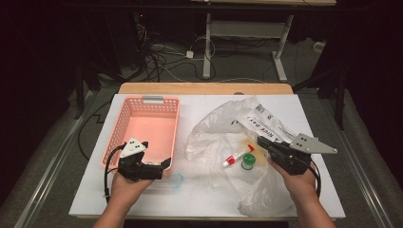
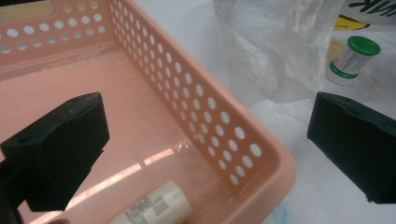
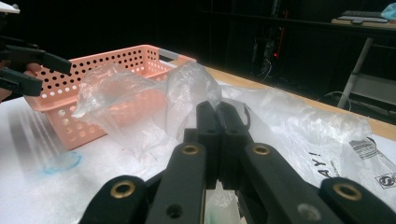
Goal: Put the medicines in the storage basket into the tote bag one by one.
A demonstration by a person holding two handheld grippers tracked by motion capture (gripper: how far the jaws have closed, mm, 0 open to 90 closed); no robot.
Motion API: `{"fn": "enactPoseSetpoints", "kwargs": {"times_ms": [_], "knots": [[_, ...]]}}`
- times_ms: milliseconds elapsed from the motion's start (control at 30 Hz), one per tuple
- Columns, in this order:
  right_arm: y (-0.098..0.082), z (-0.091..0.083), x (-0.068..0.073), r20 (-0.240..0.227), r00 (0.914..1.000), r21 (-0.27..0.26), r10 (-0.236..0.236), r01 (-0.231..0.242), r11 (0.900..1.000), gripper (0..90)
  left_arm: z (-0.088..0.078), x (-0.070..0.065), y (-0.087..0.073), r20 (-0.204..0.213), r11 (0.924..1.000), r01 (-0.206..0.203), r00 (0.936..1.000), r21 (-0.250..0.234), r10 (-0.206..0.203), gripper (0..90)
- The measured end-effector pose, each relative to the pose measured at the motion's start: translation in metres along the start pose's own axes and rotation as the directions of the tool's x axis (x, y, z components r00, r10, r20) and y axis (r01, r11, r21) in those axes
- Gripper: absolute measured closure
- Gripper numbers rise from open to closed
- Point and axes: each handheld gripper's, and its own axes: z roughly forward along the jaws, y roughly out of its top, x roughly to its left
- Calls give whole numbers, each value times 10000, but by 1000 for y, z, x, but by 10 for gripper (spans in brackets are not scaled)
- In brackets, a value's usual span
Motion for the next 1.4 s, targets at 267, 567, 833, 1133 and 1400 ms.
{"fn": "enactPoseSetpoints", "kwargs": {"times_ms": [267,567,833,1133,1400], "knots": [[-1,0,0,0,10000,16,49,-49,10000,900,-7,19,-4,-549,9991,414,9977,114,-407,0],[-2,0,-2,28,10000,27,40,-41,10000,900,-14,32,-7,-929,9972,722,9932,172,-703,0],[-1,0,-1,-32,10000,59,-46,46,10000,900,-9,34,-3,-921,9929,1046,9908,574,-991,0],[0,-3,-2,0,10000,-33,82,-82,10000,900,2,35,9,-863,9819,1224,9901,1442,-1107,0],[0,-1,0,-51,10000,26,-64,65,10000,900,11,38,16,-1139,9486,1521,9856,2776,-1247,0]]}}
